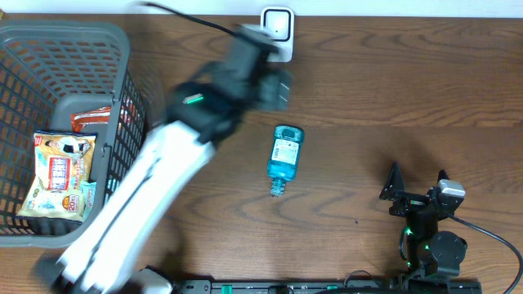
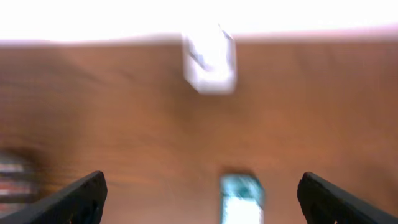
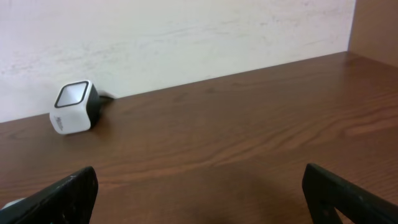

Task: Scan the item barcode
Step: 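Open the left gripper and move it back to the basket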

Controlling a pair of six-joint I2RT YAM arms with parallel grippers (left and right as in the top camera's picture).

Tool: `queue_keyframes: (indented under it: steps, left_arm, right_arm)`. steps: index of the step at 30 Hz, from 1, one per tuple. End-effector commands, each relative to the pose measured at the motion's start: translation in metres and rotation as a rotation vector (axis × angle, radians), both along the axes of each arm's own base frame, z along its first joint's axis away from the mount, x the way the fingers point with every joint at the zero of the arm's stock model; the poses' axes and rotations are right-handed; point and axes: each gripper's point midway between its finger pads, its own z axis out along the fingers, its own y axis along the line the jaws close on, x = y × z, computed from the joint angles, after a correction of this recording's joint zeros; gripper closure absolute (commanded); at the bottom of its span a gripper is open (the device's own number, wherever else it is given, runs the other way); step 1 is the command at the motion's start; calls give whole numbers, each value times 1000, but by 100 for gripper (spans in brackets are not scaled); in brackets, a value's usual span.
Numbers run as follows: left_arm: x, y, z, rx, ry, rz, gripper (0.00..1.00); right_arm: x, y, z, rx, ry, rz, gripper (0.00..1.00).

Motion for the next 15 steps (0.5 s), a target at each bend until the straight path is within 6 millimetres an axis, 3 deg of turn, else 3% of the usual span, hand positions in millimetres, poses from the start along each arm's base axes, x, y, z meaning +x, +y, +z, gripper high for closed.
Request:
queue_keyframes:
  steps: [1, 4, 7, 12, 15]
  left_arm:
    - [-5, 101, 54, 150, -182, 324, 2]
    - [-21, 163, 76, 194, -226, 505, 2]
    - [-35, 215, 75, 196, -195, 660, 2]
    - [-67, 292, 41, 94, -61, 1022, 2]
    - [-85, 318, 12, -47, 46, 1205, 2]
  right_arm:
    - [0, -3, -1, -12, 2, -13, 1]
    - [0, -3, -1, -11, 2, -12, 1]
    - [0, -3, -1, -12, 2, -12, 1]
    - [0, -3, -1, -12, 2, -12, 1]
    - [0, -3, -1, -12, 2, -12, 1]
